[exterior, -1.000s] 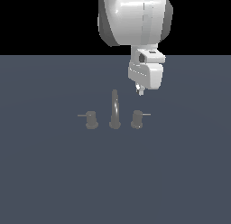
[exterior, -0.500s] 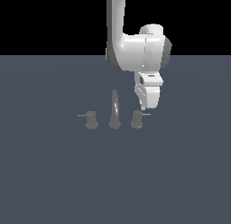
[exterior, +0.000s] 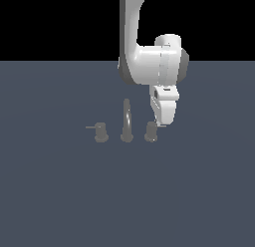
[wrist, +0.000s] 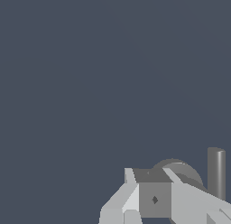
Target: Turn on the faucet by rotating a designated handle.
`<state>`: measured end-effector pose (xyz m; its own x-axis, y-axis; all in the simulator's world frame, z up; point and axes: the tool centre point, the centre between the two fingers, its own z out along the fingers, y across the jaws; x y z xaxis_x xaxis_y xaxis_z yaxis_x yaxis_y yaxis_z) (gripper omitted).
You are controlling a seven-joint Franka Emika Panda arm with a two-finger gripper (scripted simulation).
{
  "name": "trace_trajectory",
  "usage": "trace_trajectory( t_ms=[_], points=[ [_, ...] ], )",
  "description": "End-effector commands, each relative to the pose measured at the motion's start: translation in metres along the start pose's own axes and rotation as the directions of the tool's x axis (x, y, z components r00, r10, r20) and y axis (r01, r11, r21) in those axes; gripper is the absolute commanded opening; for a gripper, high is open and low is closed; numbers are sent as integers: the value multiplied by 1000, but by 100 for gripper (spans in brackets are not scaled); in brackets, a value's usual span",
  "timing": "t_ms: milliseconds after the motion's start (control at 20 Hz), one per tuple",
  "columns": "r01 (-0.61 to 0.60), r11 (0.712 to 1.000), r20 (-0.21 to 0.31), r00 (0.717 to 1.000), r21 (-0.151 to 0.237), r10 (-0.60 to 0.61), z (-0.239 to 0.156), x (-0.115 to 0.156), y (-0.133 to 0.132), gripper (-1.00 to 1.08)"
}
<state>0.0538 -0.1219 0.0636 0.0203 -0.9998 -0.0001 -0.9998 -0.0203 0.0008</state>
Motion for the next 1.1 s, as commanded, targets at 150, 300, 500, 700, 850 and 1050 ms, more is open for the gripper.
trace_trajectory(
  t_ms=[150,300,500,700,850,1050],
  points=[
    [0,1000,0,1000,0,0,0,7,13,-100],
    [-1,1000,0,1000,1,1,0,12,23,-100],
    [-1,1000,0,1000,1,1,0,18,32,-100],
    [5,1000,0,1000,9,-5,0,11,34,-100],
    [4,1000,0,1000,7,-4,0,10,44,-100],
    [1,1000,0,1000,4,-1,0,9,57,-100]
  ],
)
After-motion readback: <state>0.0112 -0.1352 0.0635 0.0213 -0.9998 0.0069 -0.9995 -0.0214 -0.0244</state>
